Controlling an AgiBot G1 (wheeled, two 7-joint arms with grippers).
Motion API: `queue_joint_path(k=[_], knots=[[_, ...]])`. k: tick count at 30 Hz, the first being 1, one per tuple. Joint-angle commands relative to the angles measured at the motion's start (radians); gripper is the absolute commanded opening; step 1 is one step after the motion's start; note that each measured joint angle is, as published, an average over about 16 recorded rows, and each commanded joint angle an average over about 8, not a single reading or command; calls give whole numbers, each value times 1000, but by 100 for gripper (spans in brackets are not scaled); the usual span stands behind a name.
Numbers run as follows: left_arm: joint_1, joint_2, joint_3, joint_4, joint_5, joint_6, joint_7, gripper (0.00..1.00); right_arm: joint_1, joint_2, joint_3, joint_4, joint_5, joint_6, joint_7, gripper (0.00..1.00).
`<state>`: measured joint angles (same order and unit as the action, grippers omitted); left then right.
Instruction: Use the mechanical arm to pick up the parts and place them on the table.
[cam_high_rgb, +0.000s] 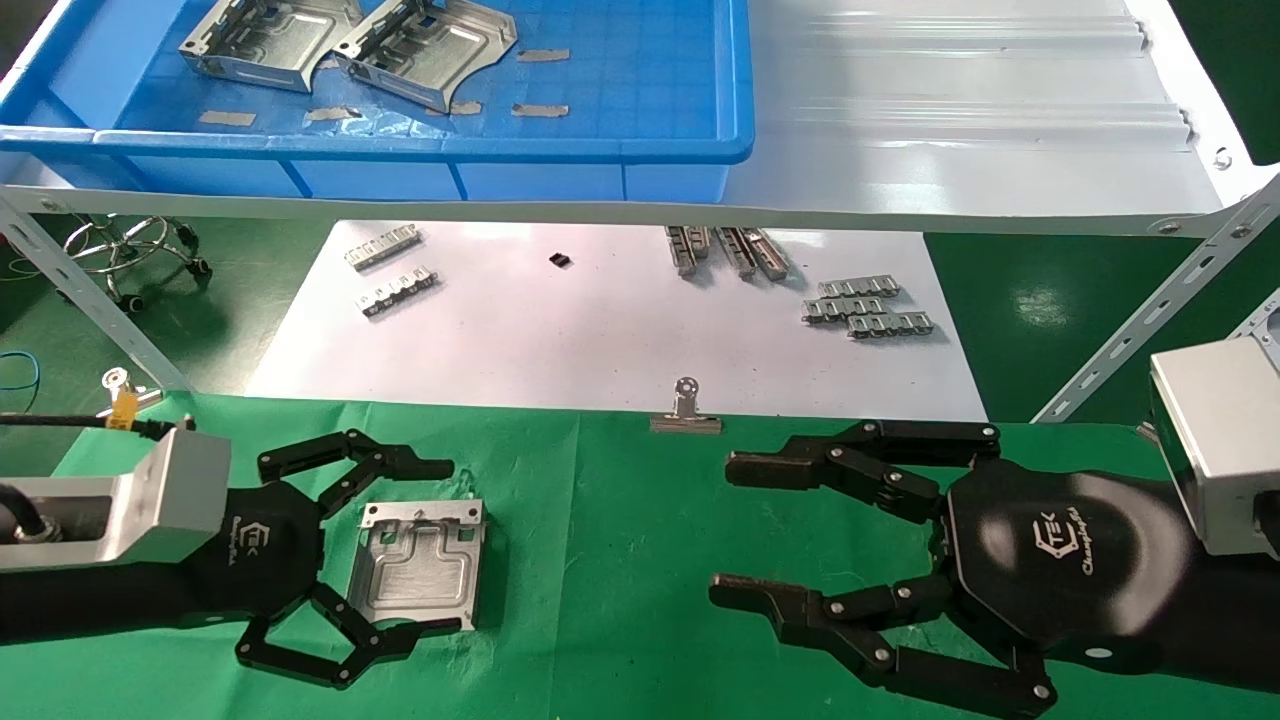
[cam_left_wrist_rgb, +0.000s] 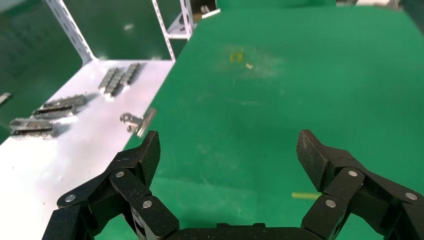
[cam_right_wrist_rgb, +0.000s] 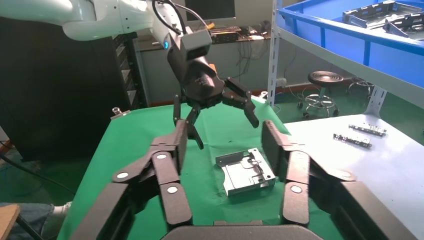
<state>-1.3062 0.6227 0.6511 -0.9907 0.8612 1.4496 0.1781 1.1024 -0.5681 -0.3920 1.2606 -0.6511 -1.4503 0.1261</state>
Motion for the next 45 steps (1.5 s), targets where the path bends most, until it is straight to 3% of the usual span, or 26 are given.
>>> queue_joint_path(k=[1,32,45], knots=[[13,-1,-21,-17,-7,3,-21,100,0,0,0,0,0,0,0,100],[215,-11,-344,-272,-121,43,-339,100,0,0,0,0,0,0,0,100],[243,-13,-389,-307,-139,49,-375,100,0,0,0,0,0,0,0,100]])
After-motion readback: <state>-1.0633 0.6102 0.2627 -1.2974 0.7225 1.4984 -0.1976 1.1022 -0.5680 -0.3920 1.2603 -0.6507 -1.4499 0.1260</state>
